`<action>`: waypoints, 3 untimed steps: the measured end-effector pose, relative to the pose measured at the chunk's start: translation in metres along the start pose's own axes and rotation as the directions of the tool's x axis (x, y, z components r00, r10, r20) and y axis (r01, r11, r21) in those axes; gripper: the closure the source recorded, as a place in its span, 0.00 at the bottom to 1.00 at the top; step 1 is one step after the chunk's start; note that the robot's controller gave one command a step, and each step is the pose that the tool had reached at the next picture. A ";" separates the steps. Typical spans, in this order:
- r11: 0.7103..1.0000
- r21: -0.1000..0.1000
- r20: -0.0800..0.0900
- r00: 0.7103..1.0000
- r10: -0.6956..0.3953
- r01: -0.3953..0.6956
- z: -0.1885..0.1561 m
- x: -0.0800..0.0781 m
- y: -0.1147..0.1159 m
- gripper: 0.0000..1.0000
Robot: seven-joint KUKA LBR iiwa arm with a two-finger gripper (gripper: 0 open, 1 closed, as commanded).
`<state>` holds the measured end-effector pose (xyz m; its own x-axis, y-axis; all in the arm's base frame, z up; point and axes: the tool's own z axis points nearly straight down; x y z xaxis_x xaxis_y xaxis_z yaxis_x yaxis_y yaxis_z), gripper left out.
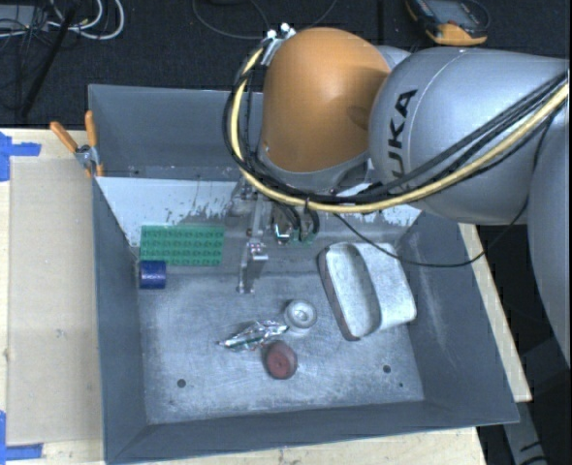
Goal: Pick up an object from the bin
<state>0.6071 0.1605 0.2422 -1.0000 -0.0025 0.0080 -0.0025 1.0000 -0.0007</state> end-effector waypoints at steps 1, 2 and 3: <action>0.984 0.002 -0.001 0.984 0.181 -0.181 0.089 0.068 -0.041 0.00; 0.923 -0.005 0.008 0.923 0.385 -0.385 0.170 0.081 -0.054 0.00; 0.965 -0.001 0.004 0.965 0.263 -0.263 0.161 0.102 -0.046 0.00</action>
Offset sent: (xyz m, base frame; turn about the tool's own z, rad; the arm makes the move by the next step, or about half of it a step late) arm -0.0659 -0.0403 -0.0846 0.1822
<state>0.5042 0.1143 0.0821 -0.9654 0.2607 0.0036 0.2607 0.9654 -0.0015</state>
